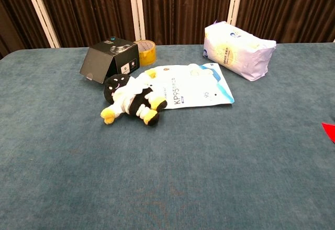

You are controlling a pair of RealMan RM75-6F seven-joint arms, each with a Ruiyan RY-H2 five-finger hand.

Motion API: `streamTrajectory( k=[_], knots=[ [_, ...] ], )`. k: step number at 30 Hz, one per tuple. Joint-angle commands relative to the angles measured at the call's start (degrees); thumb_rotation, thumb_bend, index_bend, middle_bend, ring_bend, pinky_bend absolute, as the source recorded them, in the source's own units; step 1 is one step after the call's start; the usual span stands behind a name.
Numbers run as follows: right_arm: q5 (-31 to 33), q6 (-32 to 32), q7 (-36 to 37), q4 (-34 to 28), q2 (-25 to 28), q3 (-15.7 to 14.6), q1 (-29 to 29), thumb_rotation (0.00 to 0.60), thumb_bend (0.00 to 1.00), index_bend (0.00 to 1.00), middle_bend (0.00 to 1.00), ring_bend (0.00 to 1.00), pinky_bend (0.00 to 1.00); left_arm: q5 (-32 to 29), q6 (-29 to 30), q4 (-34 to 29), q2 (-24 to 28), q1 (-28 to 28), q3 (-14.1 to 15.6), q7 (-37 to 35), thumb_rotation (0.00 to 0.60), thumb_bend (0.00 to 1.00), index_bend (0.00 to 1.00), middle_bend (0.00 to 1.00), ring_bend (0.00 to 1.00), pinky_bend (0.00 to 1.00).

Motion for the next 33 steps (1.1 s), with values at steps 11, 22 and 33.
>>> streamTrajectory(
  k=[11,22,33],
  knots=[
    [0.20,-1.41,-0.35,0.42,-0.17,0.19,0.96,0.600,0.20,0.56,0.10,0.00,0.00,-0.48,-0.05,0.24,-0.09,-0.04,-0.19,0.23,0.389,0.01,0.00,0.00,0.00,0.00],
    [0.22,-1.08,-0.78,0.33,-0.28,0.01,0.66,0.600,0.27,0.64,0.12,0.00,0.00,-0.58,0.04,0.19,-0.16,-0.05,-0.23,0.41,0.388,0.01,0.00,0.00,0.00,0.00],
    [0.20,-1.92,-1.37,-0.32,-0.06,-0.38,0.69,0.600,0.39,0.62,0.12,0.00,0.00,-0.31,0.23,0.34,0.00,-0.05,-0.18,-0.26,0.387,0.01,0.00,0.00,0.00,0.00]
  ],
)
